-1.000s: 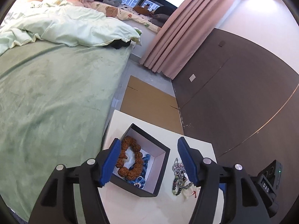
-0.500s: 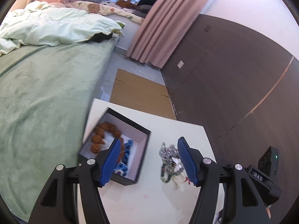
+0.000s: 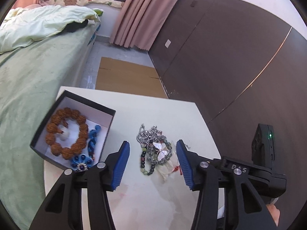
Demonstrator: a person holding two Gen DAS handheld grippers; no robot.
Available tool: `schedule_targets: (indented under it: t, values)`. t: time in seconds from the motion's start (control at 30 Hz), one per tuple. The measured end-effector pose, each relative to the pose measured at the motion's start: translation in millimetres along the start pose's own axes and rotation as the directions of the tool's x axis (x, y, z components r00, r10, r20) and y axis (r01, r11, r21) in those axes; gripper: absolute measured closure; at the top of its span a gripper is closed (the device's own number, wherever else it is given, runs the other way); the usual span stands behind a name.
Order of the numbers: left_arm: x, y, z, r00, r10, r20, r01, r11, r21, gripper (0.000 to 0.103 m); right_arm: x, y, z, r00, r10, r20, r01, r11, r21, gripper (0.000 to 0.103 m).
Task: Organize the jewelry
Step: 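Grasp the grey bead bracelet with the left gripper while the right gripper grasps the white cloth pouch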
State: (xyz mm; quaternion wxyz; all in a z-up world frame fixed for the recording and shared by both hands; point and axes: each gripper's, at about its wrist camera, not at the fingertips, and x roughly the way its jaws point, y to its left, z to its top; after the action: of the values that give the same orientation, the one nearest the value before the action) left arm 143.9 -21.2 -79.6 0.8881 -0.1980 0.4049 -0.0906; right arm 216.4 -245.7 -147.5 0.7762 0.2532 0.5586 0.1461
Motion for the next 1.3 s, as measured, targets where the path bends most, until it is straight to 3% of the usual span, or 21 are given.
schedule_targets:
  t: [0.27, 0.37, 0.43, 0.8, 1.23, 1.3]
  values:
    - [42, 1, -4, 0.994, 0.004, -0.105, -0.005, 1.000, -0.012, 0.073, 32, -3, 9, 0.998, -0.015, -0.059, 0.018, 0.999, 0.051, 0.065]
    - [54, 0, -4, 0.992, 0.006, -0.124, -0.008, 1.000, -0.012, 0.073, 38, -8, 13, 0.997, -0.023, -0.074, 0.029, 0.996, 0.079, 0.080]
    - [62, 1, -4, 0.990, 0.002, -0.138, -0.005, 1.000, -0.023, 0.073, 40, -13, 17, 0.997, -0.012, -0.078, 0.020, 0.994, 0.103, 0.097]
    - [101, -1, -8, 0.978, 0.024, -0.209, -0.031, 0.999, -0.031, 0.083, 10, -9, 29, 0.996, 0.091, -0.011, -0.090, 0.991, 0.102, 0.100]
    - [125, -24, -24, 0.966, 0.153, -0.207, -0.127, 0.983, 0.133, 0.089, -27, -18, 33, 0.987, 0.153, 0.044, -0.157, 0.981, 0.114, 0.100]
    - [126, -27, -25, 0.966, 0.144, -0.213, -0.116, 0.983, 0.139, 0.095, -32, -21, 33, 0.985, 0.164, 0.050, -0.168, 0.979, 0.119, 0.100]
